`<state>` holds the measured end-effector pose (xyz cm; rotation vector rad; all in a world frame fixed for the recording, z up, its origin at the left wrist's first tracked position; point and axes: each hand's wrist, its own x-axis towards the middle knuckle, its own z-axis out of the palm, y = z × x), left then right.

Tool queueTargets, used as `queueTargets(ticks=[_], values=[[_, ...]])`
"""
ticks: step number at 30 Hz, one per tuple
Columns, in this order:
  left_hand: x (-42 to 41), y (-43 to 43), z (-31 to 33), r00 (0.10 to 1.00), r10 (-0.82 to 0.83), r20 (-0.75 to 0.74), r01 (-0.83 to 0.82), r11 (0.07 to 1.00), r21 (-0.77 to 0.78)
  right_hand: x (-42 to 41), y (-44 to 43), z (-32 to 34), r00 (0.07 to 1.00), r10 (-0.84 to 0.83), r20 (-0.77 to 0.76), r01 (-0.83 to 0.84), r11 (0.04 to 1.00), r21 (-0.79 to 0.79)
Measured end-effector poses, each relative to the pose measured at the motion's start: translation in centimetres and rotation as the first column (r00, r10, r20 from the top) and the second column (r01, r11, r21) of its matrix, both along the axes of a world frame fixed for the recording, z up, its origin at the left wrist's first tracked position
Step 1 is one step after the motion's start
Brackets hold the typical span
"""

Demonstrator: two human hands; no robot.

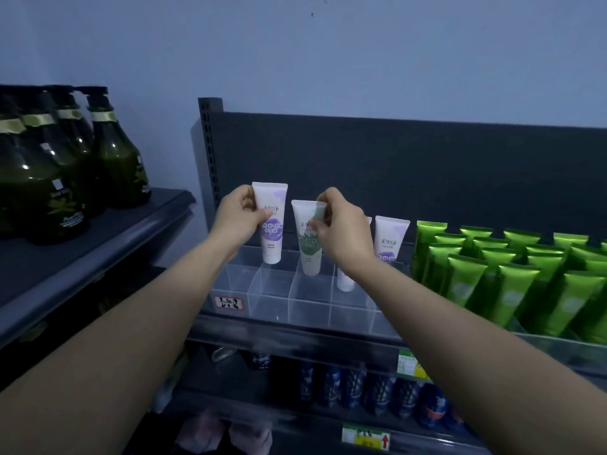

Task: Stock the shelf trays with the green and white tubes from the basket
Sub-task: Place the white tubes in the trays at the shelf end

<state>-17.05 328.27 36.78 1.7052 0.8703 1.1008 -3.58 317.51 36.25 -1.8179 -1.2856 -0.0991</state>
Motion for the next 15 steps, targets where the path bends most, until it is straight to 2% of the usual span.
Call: queueTargets(ticks=[7, 15], values=[[1.0, 1.8, -2.3, 0.986, -0.084, -0.145, 0.086, 0.996, 0.004, 0.7, 1.1, -2.1, 0.995, -0.089, 0.033, 0.092, 0.990, -0.109], [0.9, 3.0, -4.1, 0.967, -0.086, -0.240, 0.084, 0.996, -0.015, 1.0, 1.4, -2.4, 0.993, -0.115, -0.016, 0.113, 0.987, -0.113]])
